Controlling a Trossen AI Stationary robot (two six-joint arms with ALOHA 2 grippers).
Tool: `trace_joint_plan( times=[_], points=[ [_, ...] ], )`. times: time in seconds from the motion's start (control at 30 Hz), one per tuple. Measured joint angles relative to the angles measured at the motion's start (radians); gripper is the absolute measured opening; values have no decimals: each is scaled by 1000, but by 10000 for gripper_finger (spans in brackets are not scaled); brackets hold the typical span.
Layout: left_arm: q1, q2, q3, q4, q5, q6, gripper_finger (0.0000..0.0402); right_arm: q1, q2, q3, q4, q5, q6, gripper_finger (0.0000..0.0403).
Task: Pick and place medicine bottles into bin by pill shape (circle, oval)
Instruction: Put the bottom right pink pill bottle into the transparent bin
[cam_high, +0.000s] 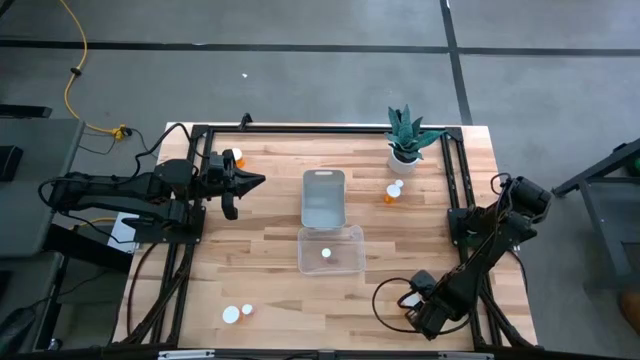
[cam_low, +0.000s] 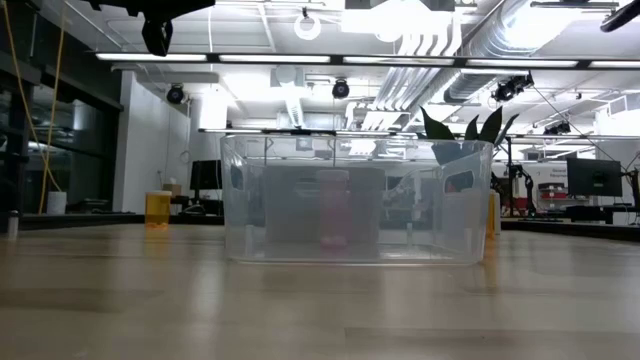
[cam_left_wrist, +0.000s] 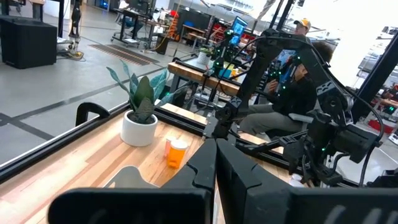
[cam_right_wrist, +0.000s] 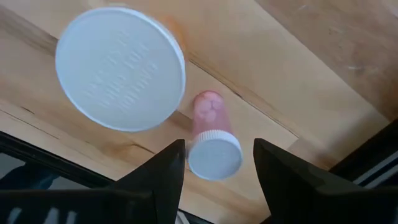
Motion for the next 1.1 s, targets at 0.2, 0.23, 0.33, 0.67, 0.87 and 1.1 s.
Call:
trace_joint_plan(
  times=[0.2,0.23,0.33,0.67,0.87,1.1],
  points=[
    [0,0,0,0,0,0,0,0,0,0,0,0,-2,174],
    [0,0,0,0,0,0,0,0,0,0,0,0,-2,168],
    [0,0,0,0,0,0,0,0,0,0,-3,1,-1,145],
    [0,0,0,0,0,1,0,3,-24,0,-17,-33,-86,102],
    [0,0,0,0,0,1,0,10,-164,0,-120,-40,-121,101],
    [0,0,0,0,0,1,0,-47,-391,41,-185,147,-223,99]
  ],
)
